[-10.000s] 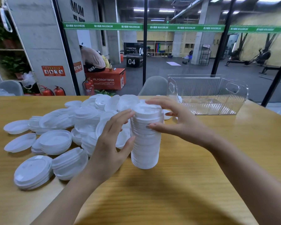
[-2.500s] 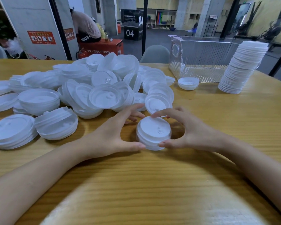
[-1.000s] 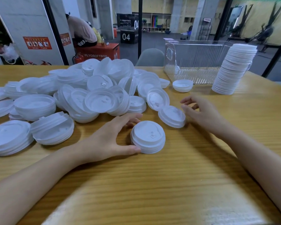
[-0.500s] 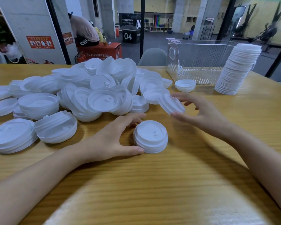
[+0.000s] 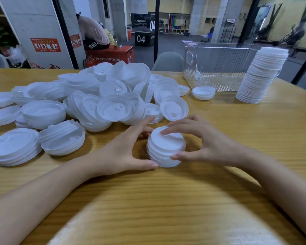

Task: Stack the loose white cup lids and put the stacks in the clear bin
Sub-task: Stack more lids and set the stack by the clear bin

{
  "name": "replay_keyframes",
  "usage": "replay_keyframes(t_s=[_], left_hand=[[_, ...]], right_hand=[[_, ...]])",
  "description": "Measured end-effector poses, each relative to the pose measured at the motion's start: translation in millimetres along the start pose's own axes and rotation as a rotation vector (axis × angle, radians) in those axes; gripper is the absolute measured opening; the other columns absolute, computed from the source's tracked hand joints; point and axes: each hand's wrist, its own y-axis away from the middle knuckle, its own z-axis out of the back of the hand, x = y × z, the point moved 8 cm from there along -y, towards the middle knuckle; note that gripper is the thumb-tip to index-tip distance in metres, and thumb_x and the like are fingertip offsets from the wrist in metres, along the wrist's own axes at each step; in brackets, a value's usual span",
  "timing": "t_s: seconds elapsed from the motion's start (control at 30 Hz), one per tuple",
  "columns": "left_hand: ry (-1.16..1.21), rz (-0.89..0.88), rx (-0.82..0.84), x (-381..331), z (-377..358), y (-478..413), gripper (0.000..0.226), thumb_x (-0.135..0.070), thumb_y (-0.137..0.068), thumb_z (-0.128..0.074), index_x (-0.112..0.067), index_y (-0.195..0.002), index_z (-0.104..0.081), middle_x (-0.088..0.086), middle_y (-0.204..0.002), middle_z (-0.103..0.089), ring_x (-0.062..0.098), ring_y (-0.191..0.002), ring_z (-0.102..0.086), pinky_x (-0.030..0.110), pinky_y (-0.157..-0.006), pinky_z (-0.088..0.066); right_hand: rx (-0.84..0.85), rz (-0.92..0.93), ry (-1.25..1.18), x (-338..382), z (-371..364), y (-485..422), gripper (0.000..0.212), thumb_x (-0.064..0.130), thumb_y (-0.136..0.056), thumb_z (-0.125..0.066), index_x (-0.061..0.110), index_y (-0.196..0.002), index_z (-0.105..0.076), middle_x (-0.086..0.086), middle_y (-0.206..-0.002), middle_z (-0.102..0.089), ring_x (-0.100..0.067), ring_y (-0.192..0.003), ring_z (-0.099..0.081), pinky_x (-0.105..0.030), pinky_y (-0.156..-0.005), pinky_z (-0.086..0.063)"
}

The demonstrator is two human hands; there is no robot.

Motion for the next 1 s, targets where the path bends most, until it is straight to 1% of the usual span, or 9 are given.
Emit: replay_keyframes(t_s=[0.17,0.37,0.47,0.57,0.63,0.77,0.87,0.93,1.0], left_hand=[[-0.01,-0.008,-0.002,-1.1,-0.3,-0.3,0.107,-0.044,-0.07,-0.084,-0.045,-0.151,-0.014,-0.022,-0.139,-0.046,-0.005,-0.133,-0.039,0.008,-0.108,-0.026],[-0.021,-0.005,0.0,-3.2,0.2,0.4,0.105,-0.046,-0.069,-0.082,-0.044,-0.151,-0.015,-0.025,-0.138,-0.044,-0.011,-0.131,-0.037,0.004,-0.106,-0.025],[-0.023,0.002,-0.004,-2.6,0.5,0.6,0.104,-0.043,-0.07,-0.084,-0.045,-0.15,-0.018,-0.022,-0.138,-0.045,-0.009,-0.131,-0.038,0.006,-0.108,-0.025],[-0.027,0.003,-0.012,-3.1,1.5,0.7,0.102,-0.041,-0.07,-0.085,-0.046,-0.148,-0.019,-0.02,-0.138,-0.045,-0.011,-0.13,-0.038,0.003,-0.106,-0.025],[-0.029,0.006,-0.012,-3.2,1.7,0.9,0.101,-0.041,-0.069,-0.085,-0.049,-0.146,-0.019,-0.021,-0.138,-0.045,-0.012,-0.129,-0.038,0.001,-0.104,-0.024],[-0.034,0.005,-0.009,-3.7,1.2,1.0,0.102,-0.041,-0.069,-0.085,-0.042,-0.149,-0.021,-0.019,-0.139,-0.045,-0.013,-0.129,-0.037,0.001,-0.104,-0.024],[-0.039,0.001,-0.005,-4.4,1.1,0.5,0.102,-0.044,-0.069,-0.084,-0.04,-0.15,-0.022,-0.02,-0.139,-0.045,-0.013,-0.129,-0.037,0.002,-0.104,-0.024],[-0.041,0.002,-0.001,-3.6,1.2,0.5,0.102,-0.046,-0.069,-0.084,-0.042,-0.15,-0.022,-0.019,-0.139,-0.045,-0.011,-0.13,-0.037,0.003,-0.106,-0.024],[-0.045,0.004,0.001,-2.9,1.2,0.7,0.102,-0.046,-0.069,-0.084,-0.042,-0.15,-0.022,-0.02,-0.139,-0.045,-0.011,-0.131,-0.037,0.005,-0.107,-0.025]], right_hand=[[0.01,0.003,0.018,-0.9,-1.5,-0.4,0.056,0.067,-0.071,-0.064,0.048,-0.124,-0.06,0.031,-0.129,-0.054,-0.003,-0.127,-0.037,-0.047,-0.107,-0.036],[0.031,0.013,0.052,-1.0,-4.4,-1.0,0.057,0.069,-0.071,-0.063,0.05,-0.124,-0.059,0.028,-0.131,-0.054,-0.005,-0.128,-0.038,-0.045,-0.109,-0.034],[-0.013,0.029,0.014,-1.6,2.8,-1.0,0.053,0.067,-0.073,-0.063,0.05,-0.123,-0.059,0.019,-0.137,-0.052,-0.008,-0.132,-0.039,-0.033,-0.112,-0.03],[-0.149,-0.018,0.012,-16.7,22.2,-1.0,0.048,0.063,-0.081,-0.055,0.038,-0.121,-0.062,0.013,-0.139,-0.053,-0.011,-0.128,-0.041,-0.02,-0.11,-0.027],[-0.158,-0.09,0.096,-34.0,24.9,-2.1,0.049,0.065,-0.083,-0.046,0.036,-0.118,-0.065,0.016,-0.139,-0.05,-0.013,-0.125,-0.038,-0.026,-0.11,-0.027],[0.006,-0.199,0.246,-58.3,5.4,-7.7,0.055,0.07,-0.084,-0.034,0.04,-0.12,-0.063,0.023,-0.147,-0.038,-0.012,-0.125,-0.027,-0.042,-0.112,-0.025],[0.04,-0.233,0.263,-62.5,-0.2,-14.1,0.052,0.062,-0.092,-0.032,0.038,-0.129,-0.059,0.022,-0.149,-0.038,-0.014,-0.127,-0.027,-0.043,-0.112,-0.025],[0.036,-0.252,0.271,-63.8,-0.7,-16.2,0.048,0.057,-0.098,-0.035,0.034,-0.135,-0.057,0.023,-0.147,-0.042,-0.011,-0.124,-0.028,-0.042,-0.111,-0.025],[0.016,-0.244,0.248,-61.3,1.0,-15.4,0.049,0.056,-0.098,-0.038,0.03,-0.134,-0.059,0.025,-0.14,-0.046,-0.01,-0.123,-0.031,-0.039,-0.111,-0.026]])
